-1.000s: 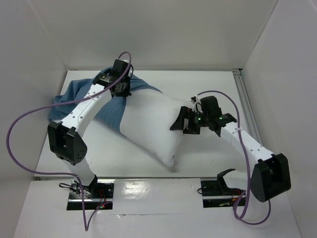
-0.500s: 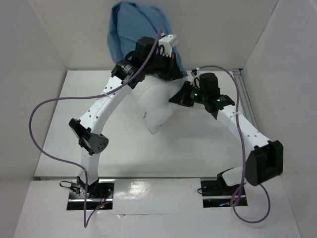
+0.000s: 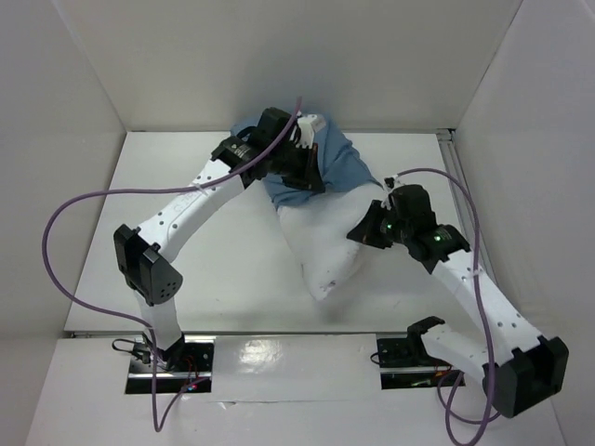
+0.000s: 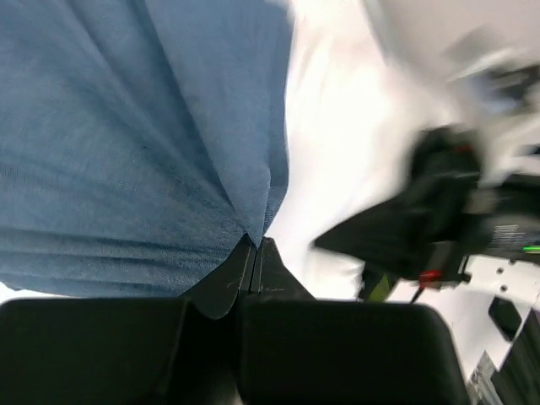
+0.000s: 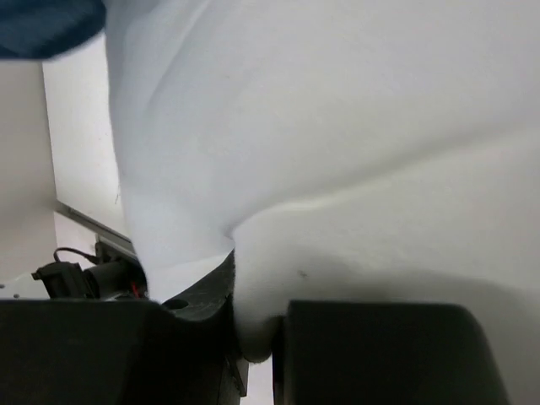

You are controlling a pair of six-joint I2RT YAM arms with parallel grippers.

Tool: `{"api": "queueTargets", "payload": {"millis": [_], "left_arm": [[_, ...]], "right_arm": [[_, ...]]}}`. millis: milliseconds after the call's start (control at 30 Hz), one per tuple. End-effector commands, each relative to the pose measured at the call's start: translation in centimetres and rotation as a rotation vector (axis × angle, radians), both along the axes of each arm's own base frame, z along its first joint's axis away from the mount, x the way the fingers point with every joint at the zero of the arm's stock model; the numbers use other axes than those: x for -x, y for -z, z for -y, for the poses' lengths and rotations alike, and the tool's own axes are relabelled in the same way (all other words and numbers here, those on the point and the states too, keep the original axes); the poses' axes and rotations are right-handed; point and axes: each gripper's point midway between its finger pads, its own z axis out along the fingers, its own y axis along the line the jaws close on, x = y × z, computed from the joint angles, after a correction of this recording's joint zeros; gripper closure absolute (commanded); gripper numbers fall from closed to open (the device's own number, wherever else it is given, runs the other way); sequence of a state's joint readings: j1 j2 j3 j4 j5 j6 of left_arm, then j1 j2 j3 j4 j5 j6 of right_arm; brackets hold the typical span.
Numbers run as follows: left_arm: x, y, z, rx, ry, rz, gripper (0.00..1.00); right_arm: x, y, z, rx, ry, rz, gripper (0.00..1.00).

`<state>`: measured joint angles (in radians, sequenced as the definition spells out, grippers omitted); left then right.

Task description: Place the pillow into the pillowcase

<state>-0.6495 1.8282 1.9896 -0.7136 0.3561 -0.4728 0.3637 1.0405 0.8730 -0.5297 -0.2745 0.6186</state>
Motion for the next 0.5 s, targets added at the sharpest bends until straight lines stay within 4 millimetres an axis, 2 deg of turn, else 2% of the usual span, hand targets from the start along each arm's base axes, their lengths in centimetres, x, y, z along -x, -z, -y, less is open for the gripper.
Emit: {"api": "queueTargets", "payload": {"millis": [0,67,100,167,233,267,300,333,367,433,467], "left_arm": [[7.5,-5.2,1.6,0.119,0.135,-0.013,1.00],[8.1,-4.6,2.0,0.096,0.136,-0.018,1.00],[7.5,-3.1,2.3,0.069,0.124,-0.039,1.00],[6.9,-1.8,2.5,0.036,0.110,-0.049,1.00],[5.7,-1.8,2.6,0.021,0.078,-0.016,1.00],[4.8,-1.7,2.9,0.013,0.058,-0.004,0.80],[4.0,-1.6,2.9,-0.003,0.041,0.024,0.60],[3.4,-0.8,3.1,-0.029,0.033,0.021,0.42],[3.1,-1.3,2.8,-0.042,0.023,0.037,0.23],[2.2,-1.7,1.8,-0.083,-0.033,0.073,0.15],[2.4,-1.7,1.3,-0.108,-0.058,0.084,0.14]], "right_arm": [[-1.8,-5.4,2.0,0.033,0.076,0.226,1.00],[-1.6,-4.8,2.5,0.064,0.084,0.212,1.00],[-1.6,-5.3,2.9,0.079,0.097,0.229,1.00],[-1.9,-5.2,3.3,0.095,0.121,0.234,1.00],[-3.1,-4.8,4.0,0.142,0.142,0.241,1.00],[-4.0,-4.3,4.1,0.169,0.149,0.232,1.00],[-5.4,-4.2,5.1,0.207,0.202,0.246,1.00],[-6.3,-4.0,5.6,0.234,0.214,0.249,0.93],[-7.7,-3.7,5.5,0.247,0.221,0.223,0.78],[-8.9,-3.0,6.9,0.279,0.247,0.155,0.25],[-9.5,-1.8,7.3,0.302,0.252,0.097,0.08]]}}
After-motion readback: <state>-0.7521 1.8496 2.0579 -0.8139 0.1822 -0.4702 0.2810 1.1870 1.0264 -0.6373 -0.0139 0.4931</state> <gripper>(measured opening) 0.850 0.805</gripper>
